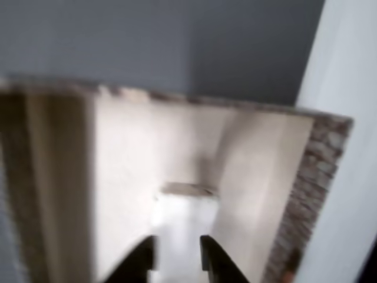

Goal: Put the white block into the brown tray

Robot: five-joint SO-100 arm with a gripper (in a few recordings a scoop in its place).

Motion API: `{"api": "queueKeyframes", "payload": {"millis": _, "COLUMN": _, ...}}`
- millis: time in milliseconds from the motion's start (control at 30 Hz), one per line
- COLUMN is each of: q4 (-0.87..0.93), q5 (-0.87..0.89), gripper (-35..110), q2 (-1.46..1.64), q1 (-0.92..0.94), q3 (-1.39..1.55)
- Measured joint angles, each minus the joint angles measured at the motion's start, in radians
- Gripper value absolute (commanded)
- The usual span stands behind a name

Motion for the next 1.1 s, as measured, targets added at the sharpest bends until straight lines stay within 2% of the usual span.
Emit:
{"api": "queueKeyframes", "payload": {"millis": 67, "q4": 0.018, "q5": 0.084, "gripper": 0, "q2": 0.032, "q1": -0.018, "q3": 0.046}}
{"api": "queueKeyframes", "payload": {"millis": 233, "q4": 0.029, "q5": 0.242, "gripper": 0, "q2": 0.207, "q1": -0.074, "q3": 0.291}}
{"api": "queueKeyframes", "payload": {"millis": 633, "q4": -0.031, "q5": 0.566, "gripper": 0, "q2": 0.842, "q1": -0.327, "q3": 1.0}}
{"api": "queueKeyframes", "payload": {"millis": 1100, "q4": -0.155, "q5": 0.966, "gripper": 0, "q2": 1.545, "q1": -0.765, "q3": 1.833}}
